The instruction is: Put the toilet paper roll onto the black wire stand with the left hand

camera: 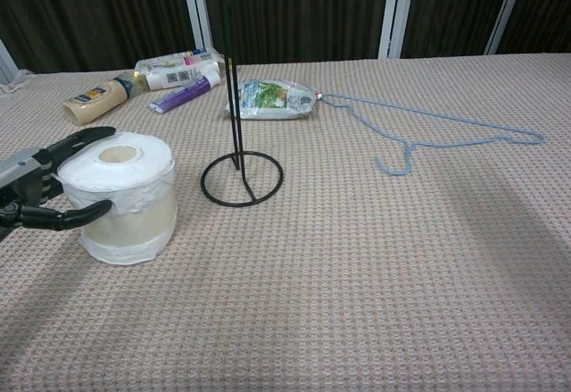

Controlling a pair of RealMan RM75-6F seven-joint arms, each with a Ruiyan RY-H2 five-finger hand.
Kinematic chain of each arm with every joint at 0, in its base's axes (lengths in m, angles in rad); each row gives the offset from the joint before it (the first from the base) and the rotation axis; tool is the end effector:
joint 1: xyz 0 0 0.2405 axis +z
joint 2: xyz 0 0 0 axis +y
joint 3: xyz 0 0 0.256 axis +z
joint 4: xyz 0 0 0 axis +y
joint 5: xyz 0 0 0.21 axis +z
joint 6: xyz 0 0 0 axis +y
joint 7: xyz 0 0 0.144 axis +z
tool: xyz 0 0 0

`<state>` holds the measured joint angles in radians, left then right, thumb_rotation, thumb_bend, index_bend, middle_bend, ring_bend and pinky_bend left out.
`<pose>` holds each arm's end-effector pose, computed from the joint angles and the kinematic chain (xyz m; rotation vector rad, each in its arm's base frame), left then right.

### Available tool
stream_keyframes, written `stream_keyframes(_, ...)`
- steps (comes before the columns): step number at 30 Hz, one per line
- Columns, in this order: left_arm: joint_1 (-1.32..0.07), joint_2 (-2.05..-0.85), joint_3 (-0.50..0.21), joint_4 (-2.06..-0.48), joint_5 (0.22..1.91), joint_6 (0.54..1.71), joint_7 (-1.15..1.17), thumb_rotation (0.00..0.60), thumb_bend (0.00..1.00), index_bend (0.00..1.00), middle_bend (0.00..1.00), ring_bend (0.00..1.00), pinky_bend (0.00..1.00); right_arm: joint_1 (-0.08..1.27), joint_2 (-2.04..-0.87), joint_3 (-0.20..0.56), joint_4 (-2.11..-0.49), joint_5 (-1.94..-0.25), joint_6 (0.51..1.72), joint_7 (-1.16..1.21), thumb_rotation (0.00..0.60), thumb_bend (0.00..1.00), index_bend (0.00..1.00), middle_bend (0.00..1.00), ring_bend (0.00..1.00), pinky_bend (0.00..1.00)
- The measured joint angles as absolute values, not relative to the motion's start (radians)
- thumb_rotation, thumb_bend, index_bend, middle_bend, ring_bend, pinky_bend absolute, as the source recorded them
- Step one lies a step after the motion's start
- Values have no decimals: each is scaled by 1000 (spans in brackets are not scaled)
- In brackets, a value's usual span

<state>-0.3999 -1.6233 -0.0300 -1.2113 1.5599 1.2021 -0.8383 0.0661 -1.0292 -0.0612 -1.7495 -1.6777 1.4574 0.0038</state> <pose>-0.2547 0.2614 -0.0180 -1.3788 -1.7605 -1.4963 -0.2806 -0.1474 0.1484 1.5824 -0.9896 0.9311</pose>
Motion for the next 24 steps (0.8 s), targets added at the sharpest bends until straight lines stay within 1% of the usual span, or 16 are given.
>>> stream_keyframes(1, -406, -1623, -31, -1213, 1555, 1189, -835, 600, 345, 6, 14, 109, 513, 66, -1029, -61, -1749, -1678, 1458, 5, 600, 116, 0, 0, 0, 0)
stream_keyframes(2, -411, -1623, -32, -1214, 1551, 1179, -833, 600, 358, 43, 71, 186, 561, 66, -1028, -62, -1749, -1679, 1459, 6, 600, 116, 0, 0, 0, 0)
stream_keyframes(3, -415, -1623, -33, -1215, 1545, 1171, -831, 600, 366, 78, 120, 232, 589, 65, -1028, -62, -1749, -1680, 1459, 7, 600, 116, 0, 0, 0, 0)
stream_keyframes(4, -420, -1624, -36, -1215, 1536, 1161, -828, 600, 384, 159, 220, 308, 640, 65, -1027, -62, -1748, -1680, 1460, 7, 600, 116, 0, 0, 0, 0)
stream_keyframes(7, -423, -1634, -49, -1213, 1512, 1156, -821, 600, 435, 369, 437, 478, 765, 65, -1027, -62, -1749, -1681, 1460, 8, 600, 116, 0, 0, 0, 0)
stream_keyframes(9, -423, -1642, -56, -1211, 1498, 1153, -816, 600, 469, 467, 540, 562, 845, 65, -1027, -62, -1748, -1682, 1460, 9, 600, 116, 0, 0, 0, 0)
stream_keyframes(12, -423, -1648, -68, -1212, 1475, 1148, -809, 600, 542, 573, 647, 661, 946, 65, -1027, -63, -1748, -1684, 1461, 9, 600, 116, 0, 0, 0, 0)
stream_keyframes(14, -421, -1649, -72, -1217, 1470, 1151, -811, 600, 607, 626, 697, 704, 987, 64, -1027, -63, -1748, -1685, 1461, 7, 600, 116, 0, 0, 0, 0)
stream_keyframes(17, -415, -1649, -75, -1221, 1472, 1171, -819, 600, 681, 690, 746, 747, 1000, 64, -1028, -64, -1748, -1686, 1460, 6, 600, 116, 0, 0, 0, 0)
stream_keyframes(21, -401, -1646, -80, -1228, 1486, 1226, -829, 600, 730, 738, 766, 764, 1000, 64, -1028, -65, -1748, -1688, 1459, 5, 600, 116, 0, 0, 0, 0)
stream_keyframes(24, -388, -1645, -88, -1231, 1499, 1283, -828, 600, 750, 753, 783, 778, 1000, 64, -1028, -66, -1748, -1691, 1460, 5, 600, 116, 0, 0, 0, 0)
